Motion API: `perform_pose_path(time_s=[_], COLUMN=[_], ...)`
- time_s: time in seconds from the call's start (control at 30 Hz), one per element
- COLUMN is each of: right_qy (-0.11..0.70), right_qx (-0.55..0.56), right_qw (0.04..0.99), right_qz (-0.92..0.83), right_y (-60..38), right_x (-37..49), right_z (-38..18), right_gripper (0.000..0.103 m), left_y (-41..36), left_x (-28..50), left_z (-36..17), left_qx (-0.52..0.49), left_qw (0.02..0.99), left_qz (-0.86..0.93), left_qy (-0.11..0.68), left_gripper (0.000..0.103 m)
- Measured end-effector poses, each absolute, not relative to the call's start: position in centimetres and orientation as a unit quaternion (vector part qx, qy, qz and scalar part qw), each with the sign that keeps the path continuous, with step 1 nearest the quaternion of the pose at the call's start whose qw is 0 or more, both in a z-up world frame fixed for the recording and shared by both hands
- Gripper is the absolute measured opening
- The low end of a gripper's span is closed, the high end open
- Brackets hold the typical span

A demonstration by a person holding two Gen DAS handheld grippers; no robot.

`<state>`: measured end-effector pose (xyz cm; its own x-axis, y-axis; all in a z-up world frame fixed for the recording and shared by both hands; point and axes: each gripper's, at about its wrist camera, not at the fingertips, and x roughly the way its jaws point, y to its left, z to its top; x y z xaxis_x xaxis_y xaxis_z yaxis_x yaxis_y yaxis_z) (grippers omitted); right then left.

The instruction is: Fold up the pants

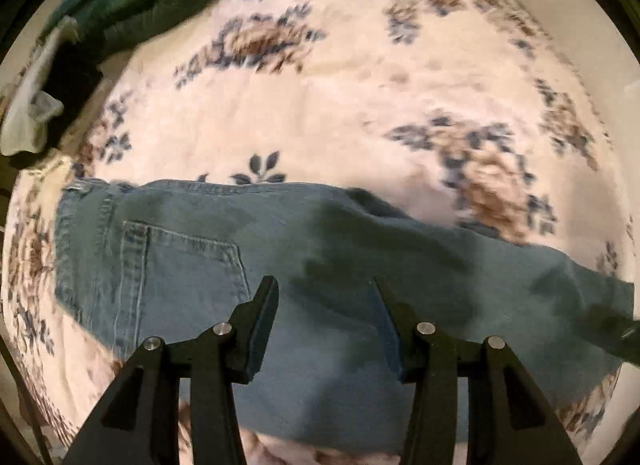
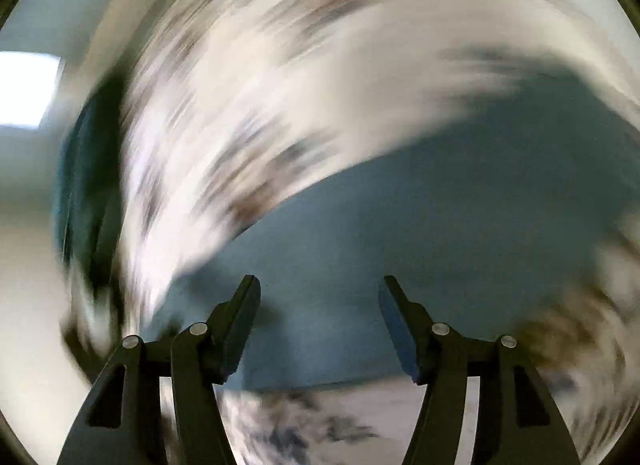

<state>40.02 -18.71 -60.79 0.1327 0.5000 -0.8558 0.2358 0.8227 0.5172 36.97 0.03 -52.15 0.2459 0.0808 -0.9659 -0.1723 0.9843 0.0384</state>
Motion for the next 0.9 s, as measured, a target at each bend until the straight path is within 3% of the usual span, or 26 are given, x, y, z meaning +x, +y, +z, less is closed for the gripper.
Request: perform_pose_path(time_s=[0.07, 0.17, 0.23, 0.27, 0.4, 0.47, 0.5, 0.6, 0.73, 0.8, 0.9], right_qy=[0.684, 0.730, 0.746, 0.750, 0.743, 0.739, 0.727, 0.700, 0.744, 0.755, 0.723], right_qx=[0.239, 0.237, 0.260, 0.286, 0.366, 0.321, 0.302, 0.282, 0.253, 0.194, 0.218], right_qw=[0.669, 0.619, 0.601, 0.588, 0.555, 0.587, 0.610, 0.630, 0.576, 0.602, 0.654], right_qz=[0.166, 0.165, 0.121, 0.098, 0.076, 0.072, 0.088, 0.184, 0.226, 0.174, 0.054], right_y=[-11.8, -7.4, -8.1, -9.3, -11.8, -11.2, -10.4, -6.4, 0.5, 1.4, -4.0], right_x=[43.8, 47.8, 49.5, 49.8, 48.9, 48.7, 48.1, 48.7, 51.3, 52.9, 55.7], right_z=[-63.6, -69.5, -72.7, -74.1, -75.4, -72.6, -70.7, -66.2, -69.9, -72.2, -72.8], right_gripper=[0.064, 0.045, 0.025, 0.002, 0.000, 0.001, 0.008, 0.009, 0.009, 0.000, 0.000], left_y=[2.0, 4.7, 6.8, 7.4, 8.5, 8.8, 9.0, 9.8, 12.3, 13.1, 13.6], left_x=[38.8, 41.3, 42.6, 42.9, 43.2, 42.9, 42.6, 42.6, 43.5, 43.7, 43.6], left_z=[-54.4, -57.4, -59.1, -59.5, -59.0, -57.5, -56.7, -55.7, -58.6, -59.4, -59.1], left_qx=[-0.057, -0.093, -0.130, -0.149, -0.184, -0.179, -0.175, -0.164, -0.168, -0.181, -0.192], left_qw=[0.770, 0.751, 0.742, 0.738, 0.728, 0.732, 0.738, 0.751, 0.738, 0.735, 0.735], left_qz=[0.082, 0.094, 0.088, 0.082, 0.064, 0.065, 0.063, 0.066, 0.085, 0.073, 0.064], left_qy=[0.630, 0.647, 0.652, 0.654, 0.658, 0.654, 0.649, 0.636, 0.648, 0.649, 0.647], left_gripper=[0.044, 0.047, 0.047, 0.046, 0.046, 0.046, 0.046, 0.047, 0.046, 0.044, 0.044])
